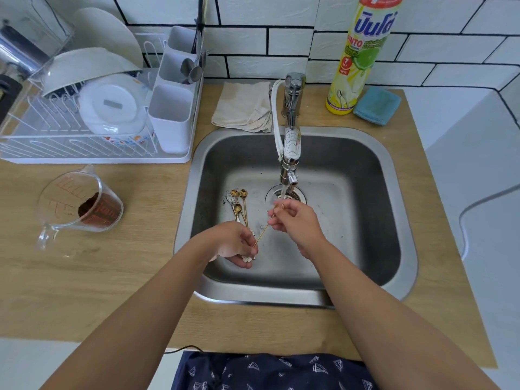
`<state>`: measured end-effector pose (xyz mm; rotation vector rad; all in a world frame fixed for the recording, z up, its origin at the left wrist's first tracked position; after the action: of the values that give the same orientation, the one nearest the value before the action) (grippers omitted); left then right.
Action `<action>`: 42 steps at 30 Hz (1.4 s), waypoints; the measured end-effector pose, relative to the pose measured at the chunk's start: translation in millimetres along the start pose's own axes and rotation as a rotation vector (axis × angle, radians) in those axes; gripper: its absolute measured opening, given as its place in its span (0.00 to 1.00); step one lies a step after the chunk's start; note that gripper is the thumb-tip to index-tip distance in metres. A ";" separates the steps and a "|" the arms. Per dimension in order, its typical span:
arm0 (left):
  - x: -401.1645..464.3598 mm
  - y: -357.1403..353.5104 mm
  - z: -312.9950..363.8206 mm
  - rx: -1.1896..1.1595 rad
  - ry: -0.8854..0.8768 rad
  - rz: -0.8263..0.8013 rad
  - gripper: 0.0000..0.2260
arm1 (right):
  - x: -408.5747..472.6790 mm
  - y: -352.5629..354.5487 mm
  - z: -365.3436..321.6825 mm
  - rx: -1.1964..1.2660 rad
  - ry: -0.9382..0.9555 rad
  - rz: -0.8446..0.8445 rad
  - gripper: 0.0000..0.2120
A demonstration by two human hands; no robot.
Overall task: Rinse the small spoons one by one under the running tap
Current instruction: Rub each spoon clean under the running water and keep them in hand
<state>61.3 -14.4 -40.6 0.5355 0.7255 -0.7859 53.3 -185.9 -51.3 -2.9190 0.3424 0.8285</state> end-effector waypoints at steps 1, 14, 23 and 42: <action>0.6 -1.3 -0.1 0.014 0.000 -0.003 0.03 | -0.4 0.7 -0.9 -0.002 0.004 0.006 0.06; -3.4 -14.4 3.2 -0.112 0.005 -0.096 0.11 | -3.3 1.5 2.3 0.336 -0.145 -0.043 0.08; -8.5 -9.1 -2.3 -0.107 -0.006 -0.131 0.10 | -4.2 -3.7 2.4 0.282 -0.134 -0.066 0.06; 2.6 -6.1 -8.3 -0.088 0.076 0.039 0.31 | -9.1 -15.2 -8.5 0.413 -0.128 -0.238 0.09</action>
<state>54.7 -13.6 -48.9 0.5001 0.8139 -0.6968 53.7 -170.6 -38.9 -2.4522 0.1313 0.7923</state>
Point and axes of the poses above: each hand's wrist, its own x-axis towards the middle knuckle, its own y-axis out of the back of the hand, z = x × y, the point moved 7 cm from there along x, towards the middle knuckle, and after that the axes turned 5 degrees about -y, right-handed, at the moved point
